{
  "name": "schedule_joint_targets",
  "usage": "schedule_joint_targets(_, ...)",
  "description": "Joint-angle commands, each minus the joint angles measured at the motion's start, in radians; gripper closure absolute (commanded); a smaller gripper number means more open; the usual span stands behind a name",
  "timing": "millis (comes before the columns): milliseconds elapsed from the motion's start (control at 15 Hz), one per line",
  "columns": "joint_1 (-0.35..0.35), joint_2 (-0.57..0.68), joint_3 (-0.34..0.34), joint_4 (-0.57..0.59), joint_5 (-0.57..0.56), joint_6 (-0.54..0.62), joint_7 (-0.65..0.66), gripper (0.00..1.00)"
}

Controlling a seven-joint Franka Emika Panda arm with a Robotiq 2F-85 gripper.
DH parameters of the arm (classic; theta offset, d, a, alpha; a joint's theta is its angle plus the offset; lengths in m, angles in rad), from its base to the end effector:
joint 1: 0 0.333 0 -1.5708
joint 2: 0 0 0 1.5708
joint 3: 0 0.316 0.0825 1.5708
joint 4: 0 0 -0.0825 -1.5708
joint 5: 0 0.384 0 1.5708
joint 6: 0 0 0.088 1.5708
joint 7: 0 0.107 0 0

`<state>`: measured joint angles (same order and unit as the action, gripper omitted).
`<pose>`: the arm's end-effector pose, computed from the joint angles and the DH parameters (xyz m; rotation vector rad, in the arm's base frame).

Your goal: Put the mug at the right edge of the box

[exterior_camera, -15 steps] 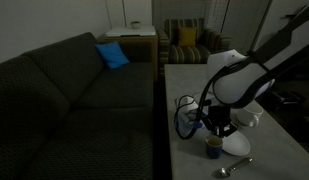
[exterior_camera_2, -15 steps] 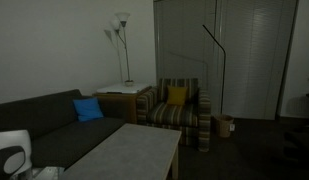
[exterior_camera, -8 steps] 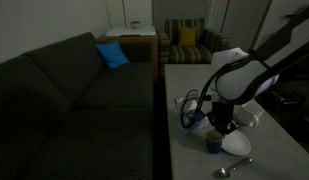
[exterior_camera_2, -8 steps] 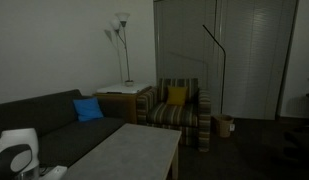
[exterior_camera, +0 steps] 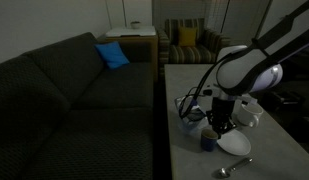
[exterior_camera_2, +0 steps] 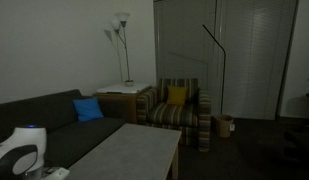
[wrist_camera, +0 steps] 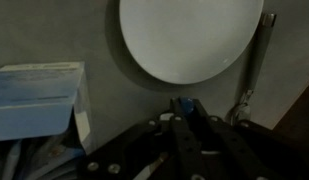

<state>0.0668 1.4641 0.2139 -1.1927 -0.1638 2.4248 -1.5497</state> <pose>0.6257 0.1559 -0.1289 -1.8091 -2.2780 0.1169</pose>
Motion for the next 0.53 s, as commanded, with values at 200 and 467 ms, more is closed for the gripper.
schedule_joint_targets(200, -0.029, -0.027, 0.003, -0.053, 0.102, 0.08, 0.212, 0.97)
schedule_joint_targets(467, -0.01, -0.047, -0.03, -0.1, 0.118, 0.174, 0.421, 0.97)
